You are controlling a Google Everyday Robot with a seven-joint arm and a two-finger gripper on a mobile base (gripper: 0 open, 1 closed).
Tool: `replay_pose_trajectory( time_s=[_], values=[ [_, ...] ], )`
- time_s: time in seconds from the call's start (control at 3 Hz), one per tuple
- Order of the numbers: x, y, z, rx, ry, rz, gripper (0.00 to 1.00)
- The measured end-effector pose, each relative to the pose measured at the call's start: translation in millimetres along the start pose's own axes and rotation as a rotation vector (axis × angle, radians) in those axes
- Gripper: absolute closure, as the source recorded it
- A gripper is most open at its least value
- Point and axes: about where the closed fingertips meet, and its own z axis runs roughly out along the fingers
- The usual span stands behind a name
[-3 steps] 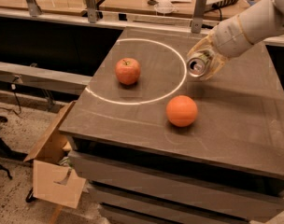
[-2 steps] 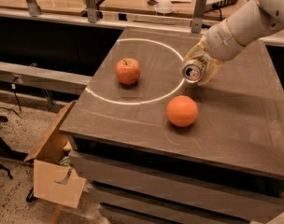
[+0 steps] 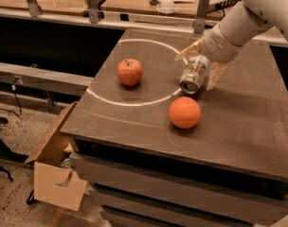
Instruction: Knock 7up can over
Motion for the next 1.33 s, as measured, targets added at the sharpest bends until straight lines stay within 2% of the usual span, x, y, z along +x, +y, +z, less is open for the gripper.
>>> replay_pose_trajectory(
  time_s=[0.33,0.67,1.0,1.33],
  values=[
    [3,5,3,-0.039,0.011,0.0,0.0],
    [13,4,-4,-0.013,0.033,0.041,0.0],
    [55,9,-43,0.044,0.174,0.109,0.0],
    [79,17,-70,0.067,0.271,0.142,0.0]
  ],
)
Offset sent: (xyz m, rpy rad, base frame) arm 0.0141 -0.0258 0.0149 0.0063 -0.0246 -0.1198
